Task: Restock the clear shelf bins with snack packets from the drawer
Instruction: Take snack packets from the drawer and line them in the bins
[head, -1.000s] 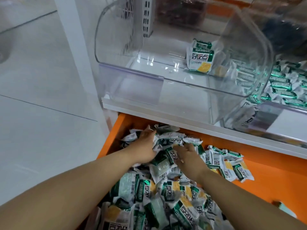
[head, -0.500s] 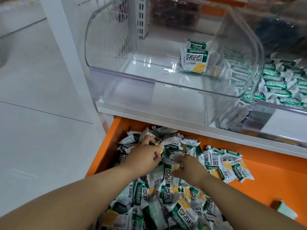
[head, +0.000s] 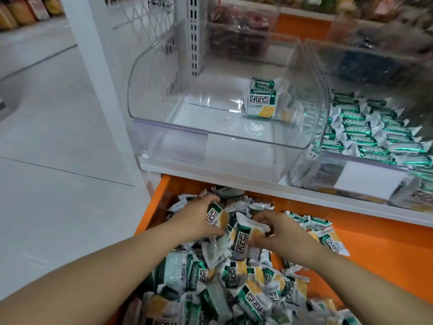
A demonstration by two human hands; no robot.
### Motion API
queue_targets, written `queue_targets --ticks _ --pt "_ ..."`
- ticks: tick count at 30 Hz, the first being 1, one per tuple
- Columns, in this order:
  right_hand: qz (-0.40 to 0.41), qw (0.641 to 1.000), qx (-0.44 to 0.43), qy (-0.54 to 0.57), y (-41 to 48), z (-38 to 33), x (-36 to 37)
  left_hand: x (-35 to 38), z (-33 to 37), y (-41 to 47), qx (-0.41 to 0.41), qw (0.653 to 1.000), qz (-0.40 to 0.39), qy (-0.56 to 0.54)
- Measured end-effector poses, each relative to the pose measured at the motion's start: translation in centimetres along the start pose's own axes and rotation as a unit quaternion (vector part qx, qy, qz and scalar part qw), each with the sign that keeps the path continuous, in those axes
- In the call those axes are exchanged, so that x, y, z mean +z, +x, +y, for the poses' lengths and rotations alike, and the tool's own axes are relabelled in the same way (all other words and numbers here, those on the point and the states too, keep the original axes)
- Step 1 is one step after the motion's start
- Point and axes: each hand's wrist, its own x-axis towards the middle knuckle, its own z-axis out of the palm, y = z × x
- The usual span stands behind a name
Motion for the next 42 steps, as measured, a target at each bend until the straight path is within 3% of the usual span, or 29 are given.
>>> queue_targets --ticks 9,14,19,29,33,36,38,40,42 --pt "0.003 0.993 -0.042 0.108 -7.9 -4.7 -5.8 -4.8 6.4 -7.2 0.093 0.982 -0.117 -0.115" --pt "0.009 0.975 -0.061 0.215 -11.3 -6.4 -7.6 -6.7 9.7 -9.9 0.131 0.977 -0.063 -0.157" --pt "0.039 0.969 -0.062 0.237 -13.1 -7.7 -9.1 -7.7 12.8 -11.9 0.139 0.967 0.018 -0.211" --pt "0.074 0.941 -0.121 0.307 -13.4 -10.1 -10.6 -8.6 15.3 -13.6 0.18 0.971 0.068 -0.14" --pt "0.093 0.949 -0.134 0.27 -12.5 -11.5 -11.5 -10.8 15.5 -13.4 0.195 0.971 0.118 -0.078" --pt "0.173 0.952 -0.151 0.201 -10.1 -11.5 -13.4 -13.4 15.5 -12.6 0.18 0.971 0.151 -0.035" --pt "0.235 0.955 -0.173 0.049 -7.7 -10.9 -15.1 -15.1 15.5 -11.5 0.167 0.969 0.181 -0.008" --pt "0.238 0.949 -0.177 -0.109 -5.1 -10.1 -16.3 -16.4 15.6 -9.8 0.166 0.965 0.202 0.017" --pt "0.222 0.945 -0.163 -0.177 -3.1 -9.3 -16.9 -17.2 15.6 -7.8 0.163 0.961 0.214 0.062"
